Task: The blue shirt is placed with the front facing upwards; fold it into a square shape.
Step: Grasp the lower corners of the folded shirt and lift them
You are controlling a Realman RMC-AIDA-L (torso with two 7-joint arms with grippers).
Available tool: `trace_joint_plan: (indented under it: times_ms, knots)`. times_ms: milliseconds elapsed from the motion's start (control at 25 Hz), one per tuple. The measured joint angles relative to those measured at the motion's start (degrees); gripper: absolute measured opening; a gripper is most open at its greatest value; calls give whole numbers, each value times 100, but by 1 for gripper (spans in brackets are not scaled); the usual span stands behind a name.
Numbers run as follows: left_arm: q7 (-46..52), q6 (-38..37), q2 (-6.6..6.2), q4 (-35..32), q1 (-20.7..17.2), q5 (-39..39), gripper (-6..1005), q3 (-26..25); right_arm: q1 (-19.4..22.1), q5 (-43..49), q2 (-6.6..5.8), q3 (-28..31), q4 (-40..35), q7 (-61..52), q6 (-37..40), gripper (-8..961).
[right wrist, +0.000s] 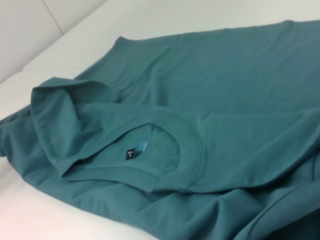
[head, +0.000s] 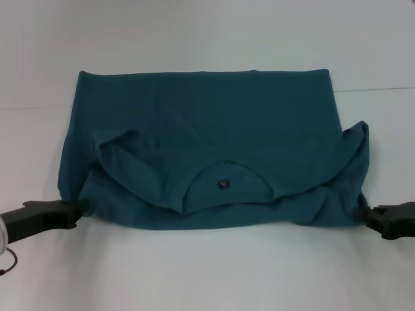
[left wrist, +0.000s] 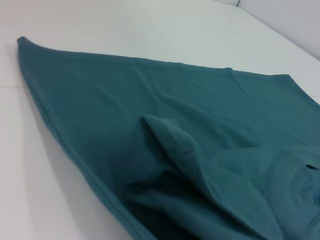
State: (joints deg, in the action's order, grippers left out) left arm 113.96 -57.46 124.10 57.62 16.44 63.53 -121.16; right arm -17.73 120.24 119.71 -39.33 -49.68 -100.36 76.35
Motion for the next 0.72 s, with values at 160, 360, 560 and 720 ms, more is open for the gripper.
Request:
trace_joint_plan:
  times_ms: [160, 360, 560, 720]
  knots:
    - [-143, -10, 0, -7, -110, 80, 36, -11, 100, -10, -8, 111, -6, 62, 79, 40]
    - [-375, -114, 11, -70, -230, 213, 37, -83, 191, -17, -5, 230, -9, 186, 269, 41]
    - [-520, -299, 8, -93, -317, 332, 37, -257, 263, -16, -2, 239, -9, 197, 321, 40]
    - [-608, -503, 9, -100, -354, 361, 37, -410, 306, 0, -1, 241, -10, 230, 416, 40]
